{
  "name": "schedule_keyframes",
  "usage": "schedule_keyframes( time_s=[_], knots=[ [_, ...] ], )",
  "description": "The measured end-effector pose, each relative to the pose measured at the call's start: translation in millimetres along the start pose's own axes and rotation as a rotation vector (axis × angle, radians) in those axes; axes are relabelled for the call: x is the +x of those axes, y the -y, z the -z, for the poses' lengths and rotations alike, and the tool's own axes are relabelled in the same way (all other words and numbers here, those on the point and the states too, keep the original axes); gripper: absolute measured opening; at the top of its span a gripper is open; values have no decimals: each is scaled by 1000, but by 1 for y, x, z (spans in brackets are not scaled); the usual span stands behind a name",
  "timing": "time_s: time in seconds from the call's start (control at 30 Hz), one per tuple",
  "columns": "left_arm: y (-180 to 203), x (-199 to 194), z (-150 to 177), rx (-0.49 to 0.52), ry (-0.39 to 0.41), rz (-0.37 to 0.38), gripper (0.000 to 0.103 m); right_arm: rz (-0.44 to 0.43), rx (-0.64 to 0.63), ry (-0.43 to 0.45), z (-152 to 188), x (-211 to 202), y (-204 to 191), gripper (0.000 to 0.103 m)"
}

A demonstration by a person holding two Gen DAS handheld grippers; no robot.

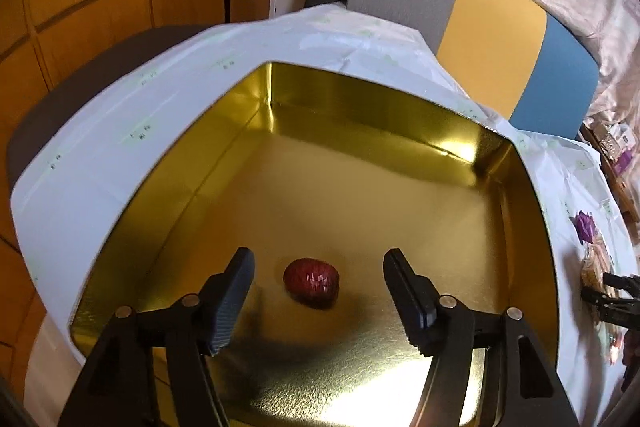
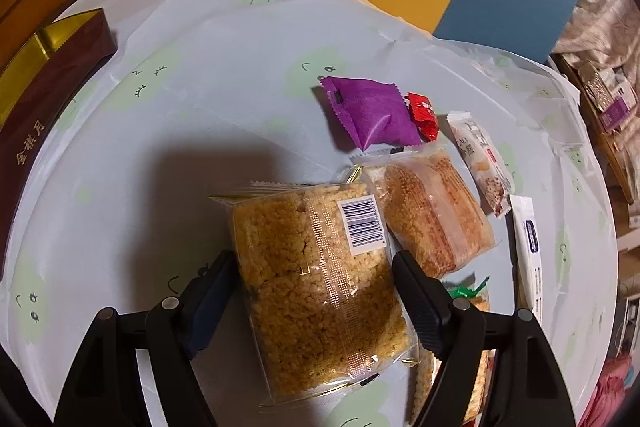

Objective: Organize snacks
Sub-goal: 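Carry the rice cake bag into the gold tin and open the right tool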

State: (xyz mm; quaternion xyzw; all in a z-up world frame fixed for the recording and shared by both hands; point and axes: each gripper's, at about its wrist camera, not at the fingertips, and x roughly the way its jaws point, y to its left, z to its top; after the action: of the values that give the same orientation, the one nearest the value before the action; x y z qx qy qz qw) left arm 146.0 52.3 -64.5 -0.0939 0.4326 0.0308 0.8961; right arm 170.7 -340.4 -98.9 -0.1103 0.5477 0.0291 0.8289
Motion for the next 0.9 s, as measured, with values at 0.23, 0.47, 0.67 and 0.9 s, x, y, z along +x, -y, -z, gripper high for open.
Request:
schedule_keyframes(
  time_s=[0.23, 0.47, 0.67, 0.9],
  knots=[
    [7, -42, 13, 21, 107, 22, 69, 32, 73, 14, 5, -9, -6, 78],
    [20, -77, 43, 78, 192, 44, 71, -61, 180, 70, 0, -35, -30, 77],
    [24, -96, 61, 102, 262, 53, 73, -219, 200, 149, -20, -76, -75, 78],
    [19, -99, 68, 67, 289, 57, 74, -405, 167, 197, -52, -112, -148, 78]
  ],
)
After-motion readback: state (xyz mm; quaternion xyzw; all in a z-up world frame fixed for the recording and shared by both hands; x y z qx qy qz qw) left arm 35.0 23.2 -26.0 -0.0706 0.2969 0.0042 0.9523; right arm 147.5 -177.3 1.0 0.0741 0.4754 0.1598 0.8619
